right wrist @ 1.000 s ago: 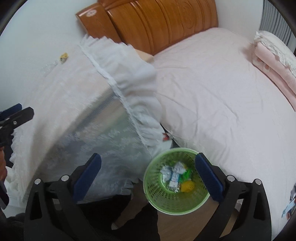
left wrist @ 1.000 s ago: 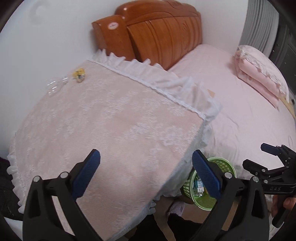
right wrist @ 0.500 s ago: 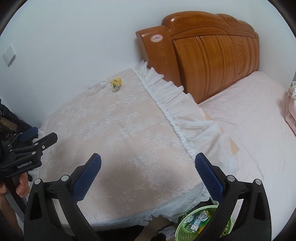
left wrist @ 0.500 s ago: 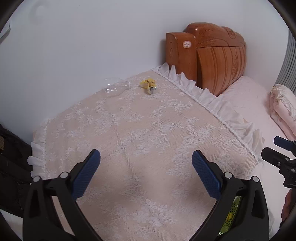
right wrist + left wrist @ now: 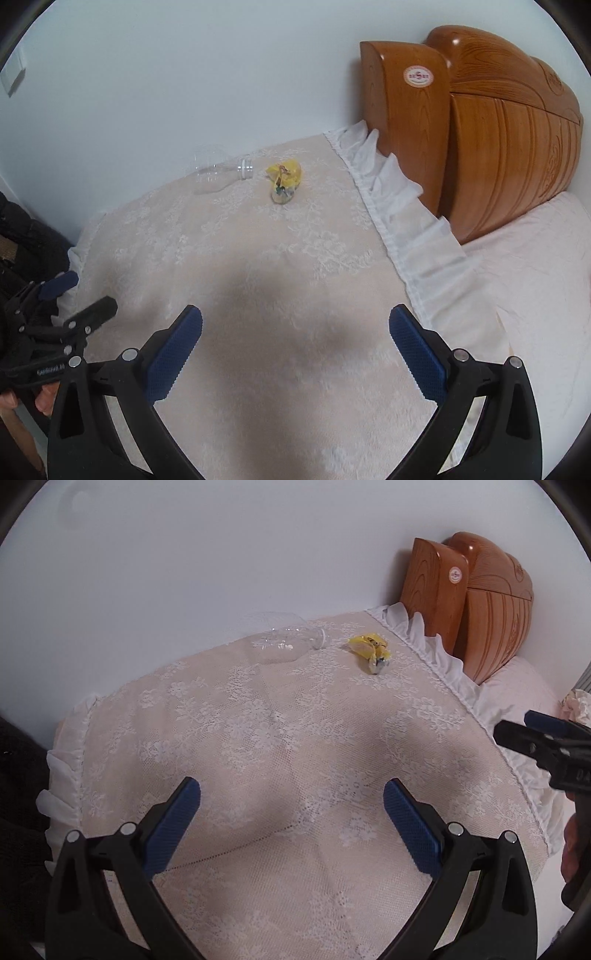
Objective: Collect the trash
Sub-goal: 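Move both tools back over the bottle and yellow wrapper on the bed, then grasp the clear plastic bottle with the left gripper while the right gripper grasps the yellow wrapper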
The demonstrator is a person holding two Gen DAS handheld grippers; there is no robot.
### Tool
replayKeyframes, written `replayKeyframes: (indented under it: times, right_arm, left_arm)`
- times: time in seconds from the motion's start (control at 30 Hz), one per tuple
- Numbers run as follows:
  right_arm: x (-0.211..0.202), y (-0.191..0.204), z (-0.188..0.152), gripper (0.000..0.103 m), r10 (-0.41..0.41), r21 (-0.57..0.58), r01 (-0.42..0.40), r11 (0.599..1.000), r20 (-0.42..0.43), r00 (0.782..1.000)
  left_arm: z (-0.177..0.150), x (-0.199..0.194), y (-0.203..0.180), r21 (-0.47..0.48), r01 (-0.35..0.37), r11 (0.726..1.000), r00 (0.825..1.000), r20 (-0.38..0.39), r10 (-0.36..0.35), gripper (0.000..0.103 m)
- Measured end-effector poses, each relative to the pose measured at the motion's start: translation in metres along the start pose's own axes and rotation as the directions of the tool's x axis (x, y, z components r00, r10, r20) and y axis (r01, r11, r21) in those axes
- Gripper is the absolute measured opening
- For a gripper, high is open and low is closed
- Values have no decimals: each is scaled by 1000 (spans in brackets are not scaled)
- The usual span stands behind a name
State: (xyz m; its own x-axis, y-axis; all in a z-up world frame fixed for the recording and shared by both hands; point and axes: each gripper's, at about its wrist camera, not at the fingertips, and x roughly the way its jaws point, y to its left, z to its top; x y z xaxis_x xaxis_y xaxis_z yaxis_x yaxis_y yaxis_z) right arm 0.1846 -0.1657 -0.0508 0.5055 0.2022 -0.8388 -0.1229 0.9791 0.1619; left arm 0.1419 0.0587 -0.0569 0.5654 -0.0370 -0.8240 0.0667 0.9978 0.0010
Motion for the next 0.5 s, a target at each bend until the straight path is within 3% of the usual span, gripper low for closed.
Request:
replayKeyframes:
  times: [0.2,0.33,0.5]
  right_arm:
    - [83,16,65,100,-13,-4,13,1000,-21,1000]
    - [146,22,104,83,-26,13,28,1000,-106,994]
    - [179,16,118,66,-61,28,67,997,-166,984]
  left_arm:
    - [24,33,11,78,-38,996,999,5,38,95]
    - [41,50,15,178,-61,982,998,17,59,95]
    - [65,67,16,305,-87,948,996,46,76,95]
